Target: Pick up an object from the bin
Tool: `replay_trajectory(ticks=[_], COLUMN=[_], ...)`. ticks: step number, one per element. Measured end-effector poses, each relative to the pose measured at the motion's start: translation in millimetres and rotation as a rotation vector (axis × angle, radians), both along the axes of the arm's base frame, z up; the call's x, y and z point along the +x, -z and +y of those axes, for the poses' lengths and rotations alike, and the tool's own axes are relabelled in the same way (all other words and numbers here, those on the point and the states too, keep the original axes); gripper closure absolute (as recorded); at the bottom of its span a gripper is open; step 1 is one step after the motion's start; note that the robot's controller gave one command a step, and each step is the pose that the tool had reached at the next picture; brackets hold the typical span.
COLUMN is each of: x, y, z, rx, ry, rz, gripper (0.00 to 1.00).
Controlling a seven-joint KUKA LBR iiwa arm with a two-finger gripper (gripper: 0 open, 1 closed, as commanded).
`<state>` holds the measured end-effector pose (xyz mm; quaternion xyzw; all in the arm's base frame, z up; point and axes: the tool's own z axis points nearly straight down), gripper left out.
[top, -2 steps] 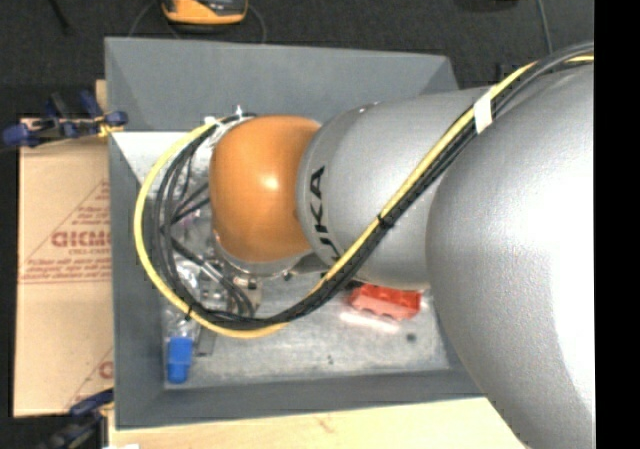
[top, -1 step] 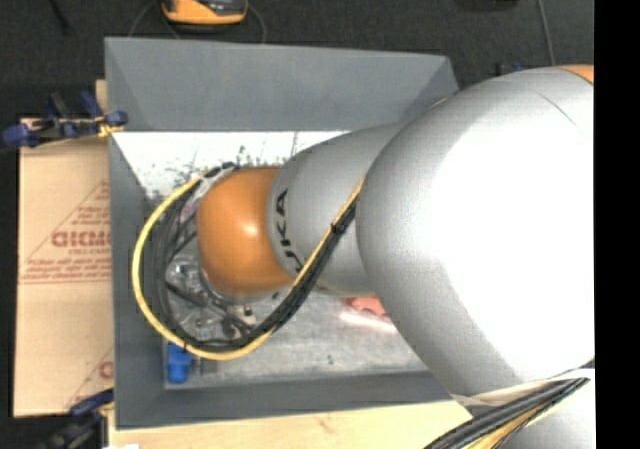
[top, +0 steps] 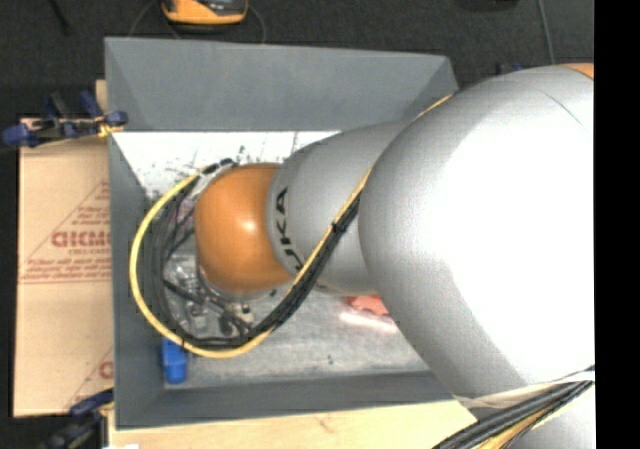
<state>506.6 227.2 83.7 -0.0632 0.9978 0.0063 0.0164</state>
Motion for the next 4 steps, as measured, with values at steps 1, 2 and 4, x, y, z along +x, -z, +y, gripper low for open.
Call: replay_trajectory(ticks=[1,2,4], x=[-3.7,-31.7,6.2], y=[-162,-130,-65], z=[-8,8,10], rx=[-0.019,-0.024,-0.020], ry=[-0.349,-0.615,-0.485], rz=[0.018,0.026,0.025], gripper=[1.00,1.00,0.00])
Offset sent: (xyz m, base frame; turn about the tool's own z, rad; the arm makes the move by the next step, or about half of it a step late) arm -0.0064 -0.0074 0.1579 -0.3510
